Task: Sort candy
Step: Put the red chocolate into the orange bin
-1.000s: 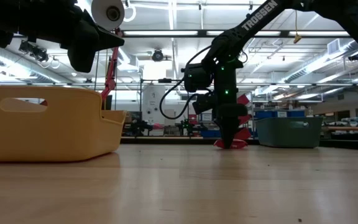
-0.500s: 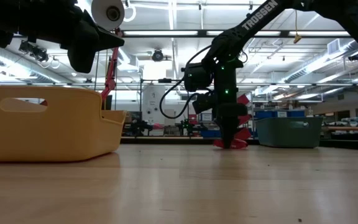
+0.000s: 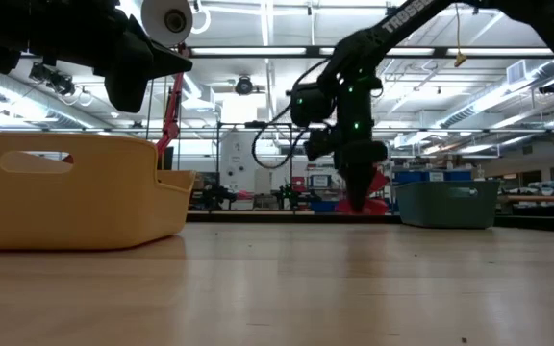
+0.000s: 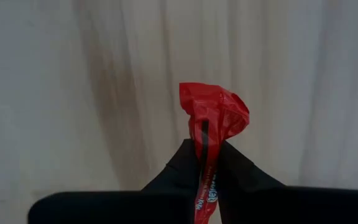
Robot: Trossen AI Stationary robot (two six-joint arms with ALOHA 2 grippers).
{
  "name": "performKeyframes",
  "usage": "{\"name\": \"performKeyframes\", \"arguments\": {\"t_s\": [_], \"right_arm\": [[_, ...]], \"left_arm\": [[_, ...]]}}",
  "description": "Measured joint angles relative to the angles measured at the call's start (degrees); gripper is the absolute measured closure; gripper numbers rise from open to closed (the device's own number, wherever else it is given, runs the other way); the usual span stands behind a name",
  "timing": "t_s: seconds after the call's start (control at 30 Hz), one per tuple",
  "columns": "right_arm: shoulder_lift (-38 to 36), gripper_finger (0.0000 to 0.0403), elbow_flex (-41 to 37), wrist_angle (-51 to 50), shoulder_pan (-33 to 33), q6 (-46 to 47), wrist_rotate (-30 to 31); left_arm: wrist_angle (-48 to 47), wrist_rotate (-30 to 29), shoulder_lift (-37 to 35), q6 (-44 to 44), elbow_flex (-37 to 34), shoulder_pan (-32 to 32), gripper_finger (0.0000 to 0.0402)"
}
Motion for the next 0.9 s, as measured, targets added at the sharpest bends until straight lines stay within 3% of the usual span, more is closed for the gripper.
{"name": "performKeyframes", "arguments": {"t_s": [0.43,0.9], "right_arm": [[-14.04,0.0375,0.0,-5.38,5.51,6.92,0.0],[-25.75,0.0377,0.0,-18.26,20.62,20.7,0.75]], "left_arm": [[-0.02,5.98,0.0,-4.55,0.0,-0.09,0.0396],[-0.16,23.81,0.0,-18.13,0.69,-0.35,0.0396]]}}
